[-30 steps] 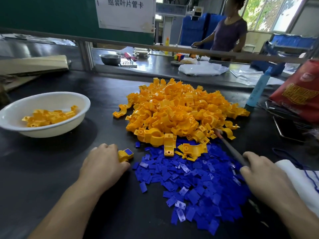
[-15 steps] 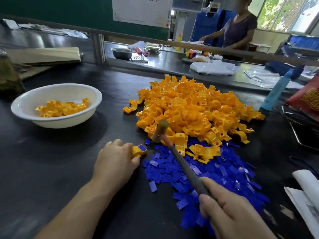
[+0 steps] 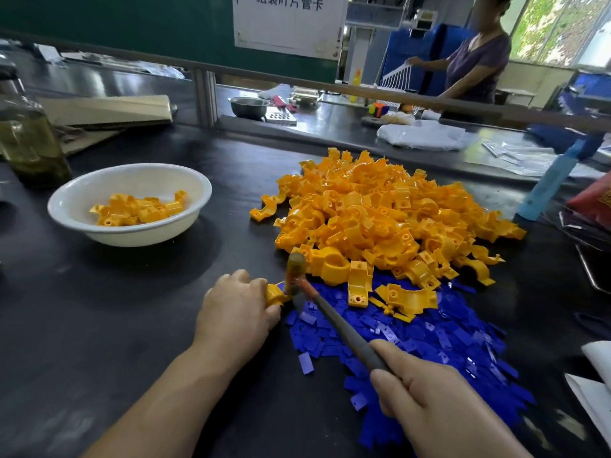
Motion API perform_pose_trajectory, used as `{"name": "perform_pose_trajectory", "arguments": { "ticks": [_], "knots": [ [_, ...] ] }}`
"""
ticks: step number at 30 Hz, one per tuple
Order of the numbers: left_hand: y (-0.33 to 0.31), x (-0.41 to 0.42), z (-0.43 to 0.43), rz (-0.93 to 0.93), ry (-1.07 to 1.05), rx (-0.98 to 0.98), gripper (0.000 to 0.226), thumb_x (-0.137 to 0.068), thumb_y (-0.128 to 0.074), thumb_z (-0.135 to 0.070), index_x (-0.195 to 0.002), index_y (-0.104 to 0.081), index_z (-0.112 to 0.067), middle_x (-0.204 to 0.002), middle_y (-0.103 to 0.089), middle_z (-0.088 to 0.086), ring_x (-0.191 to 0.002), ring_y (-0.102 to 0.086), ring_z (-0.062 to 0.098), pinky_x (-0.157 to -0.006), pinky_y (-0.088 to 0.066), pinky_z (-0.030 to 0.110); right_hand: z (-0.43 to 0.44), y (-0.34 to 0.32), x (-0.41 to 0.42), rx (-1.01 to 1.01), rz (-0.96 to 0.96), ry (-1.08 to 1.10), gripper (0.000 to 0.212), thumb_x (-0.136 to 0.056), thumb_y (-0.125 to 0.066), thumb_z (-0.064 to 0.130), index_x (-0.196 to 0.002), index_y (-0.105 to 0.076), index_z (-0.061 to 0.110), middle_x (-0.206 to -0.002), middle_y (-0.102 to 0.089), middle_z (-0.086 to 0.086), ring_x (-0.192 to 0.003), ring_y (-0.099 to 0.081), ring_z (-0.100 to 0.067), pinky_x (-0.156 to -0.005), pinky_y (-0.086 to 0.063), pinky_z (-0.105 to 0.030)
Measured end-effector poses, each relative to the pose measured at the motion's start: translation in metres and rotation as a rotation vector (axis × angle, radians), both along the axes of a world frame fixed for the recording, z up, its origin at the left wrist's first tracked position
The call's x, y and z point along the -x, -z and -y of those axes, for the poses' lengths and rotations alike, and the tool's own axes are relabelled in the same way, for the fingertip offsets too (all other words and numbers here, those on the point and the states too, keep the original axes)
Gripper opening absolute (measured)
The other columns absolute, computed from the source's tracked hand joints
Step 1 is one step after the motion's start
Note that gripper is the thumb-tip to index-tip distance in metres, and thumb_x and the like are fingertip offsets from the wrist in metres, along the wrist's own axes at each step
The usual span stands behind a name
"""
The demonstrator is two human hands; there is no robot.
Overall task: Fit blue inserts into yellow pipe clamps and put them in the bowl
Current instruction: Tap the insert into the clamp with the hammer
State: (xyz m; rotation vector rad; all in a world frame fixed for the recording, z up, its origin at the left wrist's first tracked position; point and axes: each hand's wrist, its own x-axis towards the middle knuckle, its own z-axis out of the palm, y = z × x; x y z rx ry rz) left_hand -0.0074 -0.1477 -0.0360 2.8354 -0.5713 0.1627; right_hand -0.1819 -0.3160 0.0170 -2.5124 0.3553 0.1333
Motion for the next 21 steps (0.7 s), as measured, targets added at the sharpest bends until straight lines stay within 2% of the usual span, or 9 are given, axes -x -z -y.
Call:
{"name": "perform_pose_trajectory", "arguments": {
  "ticks": [3, 5, 7, 9, 12, 15, 18, 21],
  "knots": [
    [0.000, -0.001, 0.000, 0.003, 0.001, 0.002, 0.042, -0.089, -0.053, -0.054, -0.122, -0.061, -0.029, -0.110, -0.056, -0.003, -0.104, -0.051, 0.017, -0.081, -0.048, 0.032, -0.009, 0.003, 0.001, 0.045, 0.113, 0.034, 0.034, -0.098, -0.037, 0.045, -0.132, -0.033, 0.049, -0.087, -0.062, 0.012, -0.082, -0.058, 0.002, -0.077, -0.046, -0.016],
    [0.001, -0.001, -0.001, 0.004, 0.003, 0.005, 0.041, -0.089, -0.053, -0.054, -0.120, -0.062, -0.029, -0.108, -0.056, -0.004, -0.102, -0.051, 0.016, -0.081, -0.049, 0.032, -0.017, 0.006, -0.002, 0.126, 0.087, 0.015, 0.039, -0.100, -0.034, 0.044, -0.138, -0.027, 0.043, -0.101, -0.062, 0.013, -0.093, -0.059, -0.001, -0.081, -0.046, -0.015],
    [0.001, -0.001, -0.001, 0.005, 0.007, 0.006, 0.041, -0.090, -0.053, -0.054, -0.121, -0.061, -0.029, -0.107, -0.055, -0.004, -0.100, -0.051, 0.015, -0.081, -0.049, 0.032, -0.021, 0.007, -0.002, 0.163, 0.025, -0.007, 0.038, -0.101, -0.032, 0.043, -0.139, -0.027, 0.037, -0.113, -0.062, 0.010, -0.102, -0.058, -0.005, -0.089, -0.046, -0.021],
    [0.000, -0.001, -0.001, 0.008, 0.006, 0.009, 0.042, -0.090, -0.053, -0.054, -0.123, -0.060, -0.030, -0.109, -0.055, -0.005, -0.101, -0.051, 0.015, -0.081, -0.049, 0.031, -0.015, 0.000, -0.005, 0.128, -0.012, -0.012, 0.035, -0.100, -0.033, 0.043, -0.135, -0.031, 0.040, -0.104, -0.064, 0.011, -0.095, -0.059, -0.002, -0.085, -0.047, -0.020],
    [0.001, -0.002, -0.002, 0.019, 0.007, 0.007, 0.042, -0.090, -0.052, -0.055, -0.123, -0.060, -0.030, -0.110, -0.055, -0.004, -0.102, -0.051, 0.016, -0.080, -0.049, 0.031, -0.010, -0.006, -0.005, 0.082, 0.057, 0.007, 0.030, -0.099, -0.036, 0.045, -0.129, -0.036, 0.046, -0.088, -0.061, 0.013, -0.083, -0.058, -0.001, -0.073, -0.046, -0.017],
    [0.002, -0.002, -0.001, 0.018, 0.001, 0.012, 0.042, -0.089, -0.053, -0.055, -0.122, -0.061, -0.030, -0.111, -0.056, -0.004, -0.103, -0.051, 0.016, -0.081, -0.049, 0.032, -0.019, 0.000, -0.009, 0.146, 0.107, -0.004, 0.036, -0.099, -0.035, 0.045, -0.135, -0.031, 0.043, -0.092, -0.061, 0.012, -0.086, -0.058, -0.003, -0.076, -0.047, -0.019],
    [0.002, 0.000, -0.001, 0.011, -0.002, 0.030, 0.041, -0.090, -0.053, -0.054, -0.122, -0.060, -0.031, -0.109, -0.055, -0.005, -0.101, -0.050, 0.015, -0.082, -0.049, 0.032, -0.022, 0.000, -0.010, 0.141, 0.033, -0.032, 0.033, -0.100, -0.035, 0.042, -0.133, -0.036, 0.038, -0.101, -0.063, 0.009, -0.092, -0.058, -0.005, -0.083, -0.049, -0.026],
    [0.002, -0.001, -0.002, 0.020, -0.008, 0.034, 0.041, -0.090, -0.052, -0.054, -0.123, -0.060, -0.031, -0.110, -0.055, -0.005, -0.101, -0.050, 0.015, -0.082, -0.048, 0.033, -0.012, -0.009, -0.007, 0.055, 0.030, 0.017, 0.019, -0.098, -0.041, 0.042, -0.117, -0.046, 0.043, -0.086, -0.064, 0.008, -0.079, -0.059, -0.004, -0.076, -0.050, -0.023]
  ]
}}
